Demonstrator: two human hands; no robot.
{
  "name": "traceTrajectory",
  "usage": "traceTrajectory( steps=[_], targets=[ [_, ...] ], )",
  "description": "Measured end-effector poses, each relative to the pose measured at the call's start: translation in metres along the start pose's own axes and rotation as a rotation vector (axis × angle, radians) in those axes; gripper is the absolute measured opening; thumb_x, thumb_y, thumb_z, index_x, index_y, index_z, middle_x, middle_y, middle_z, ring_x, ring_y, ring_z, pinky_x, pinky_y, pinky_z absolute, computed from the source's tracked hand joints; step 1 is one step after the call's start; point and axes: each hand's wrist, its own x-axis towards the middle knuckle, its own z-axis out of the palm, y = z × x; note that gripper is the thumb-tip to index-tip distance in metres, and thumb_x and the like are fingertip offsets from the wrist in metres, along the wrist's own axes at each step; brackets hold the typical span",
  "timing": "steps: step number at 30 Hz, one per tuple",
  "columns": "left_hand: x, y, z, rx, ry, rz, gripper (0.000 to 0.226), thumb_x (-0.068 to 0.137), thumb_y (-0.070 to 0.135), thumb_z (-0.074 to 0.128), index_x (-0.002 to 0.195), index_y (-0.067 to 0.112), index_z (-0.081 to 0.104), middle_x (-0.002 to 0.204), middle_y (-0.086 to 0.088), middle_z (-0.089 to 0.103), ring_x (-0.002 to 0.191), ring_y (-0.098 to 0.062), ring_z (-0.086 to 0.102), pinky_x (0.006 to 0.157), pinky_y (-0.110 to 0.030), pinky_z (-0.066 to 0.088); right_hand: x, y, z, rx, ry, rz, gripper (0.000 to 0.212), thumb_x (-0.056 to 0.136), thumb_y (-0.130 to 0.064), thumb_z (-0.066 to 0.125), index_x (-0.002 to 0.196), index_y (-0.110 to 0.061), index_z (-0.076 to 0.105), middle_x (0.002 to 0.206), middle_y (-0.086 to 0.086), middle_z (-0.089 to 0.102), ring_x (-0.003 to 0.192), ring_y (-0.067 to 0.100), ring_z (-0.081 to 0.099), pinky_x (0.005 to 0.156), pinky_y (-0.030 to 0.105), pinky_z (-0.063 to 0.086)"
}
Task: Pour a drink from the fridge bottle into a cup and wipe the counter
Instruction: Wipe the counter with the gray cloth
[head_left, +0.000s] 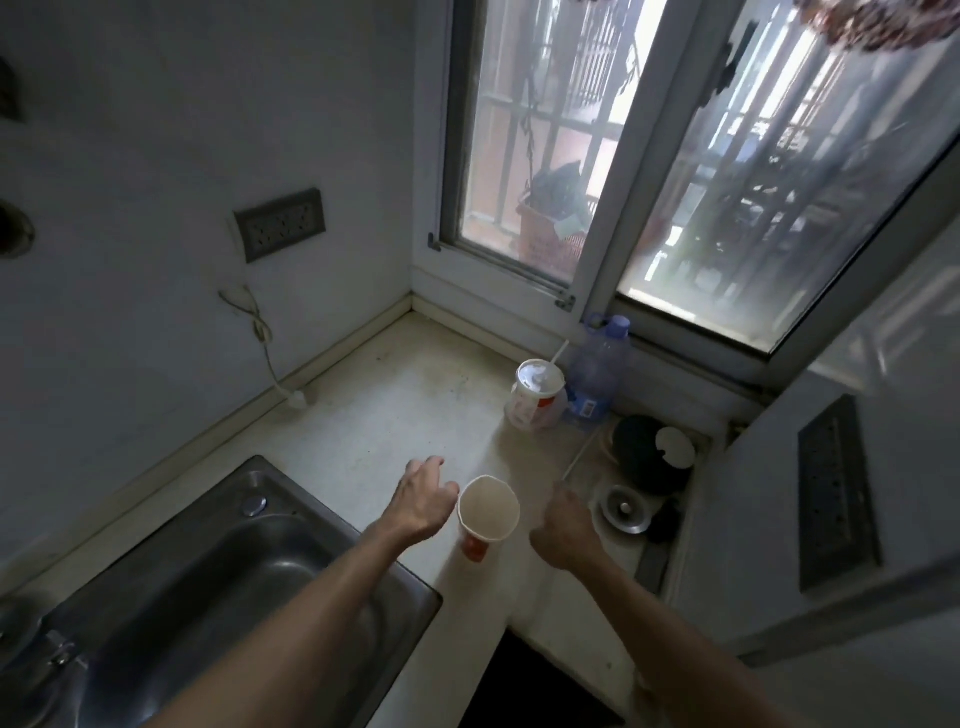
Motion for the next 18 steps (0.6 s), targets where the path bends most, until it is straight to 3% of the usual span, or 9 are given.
traceTrajectory(
  steps=[3,8,13,18],
  targets=[
    [-0.006,0.019,-0.024,0.222,0.096,0.121,0.054,0.092,0.031,0.040,0.142,0.011,0.038,0.143,-0.015,0.040,0.129,-0.029,0.041,0.105,-0.042,0.036,0.001,-0.025,-0.041,-0.023,0.107,-0.085,0.050,0.090,-0.022,0.056,0.137,-0.011,0.043,0.134,0.013,0.052,0.117,0.029,0.053,0.093,0.036,0.047],
    [-0.027,0.038,-0.072,0.372,0.345,0.269,0.043,0.091,0.030,0.040,0.129,0.008,0.047,0.126,-0.012,0.052,0.109,-0.026,0.053,0.092,-0.040,0.047,-0.014,-0.079,-0.089,-0.024,0.214,-0.275,0.046,0.096,-0.025,0.047,0.139,-0.009,0.046,0.136,0.018,0.050,0.124,0.036,0.048,0.102,0.040,0.040],
    [-0.048,0.046,-0.114,0.479,0.437,0.203,0.045,0.090,0.031,0.036,0.127,0.008,0.049,0.125,-0.013,0.053,0.109,-0.027,0.054,0.089,-0.039,0.048,-0.038,-0.104,-0.104,-0.099,0.265,-0.454,0.056,0.094,-0.043,0.034,0.144,-0.020,0.041,0.149,0.003,0.040,0.140,0.029,0.033,0.113,0.052,0.027],
    [-0.073,0.057,-0.134,0.591,0.472,0.112,0.038,0.092,0.034,0.035,0.117,0.010,0.052,0.123,-0.014,0.054,0.113,-0.029,0.051,0.093,-0.040,0.042,-0.061,-0.116,-0.121,-0.180,0.309,-0.567,0.052,0.100,-0.040,0.036,0.147,-0.019,0.033,0.151,0.003,0.039,0.136,0.026,0.037,0.110,0.045,0.032]
  ],
)
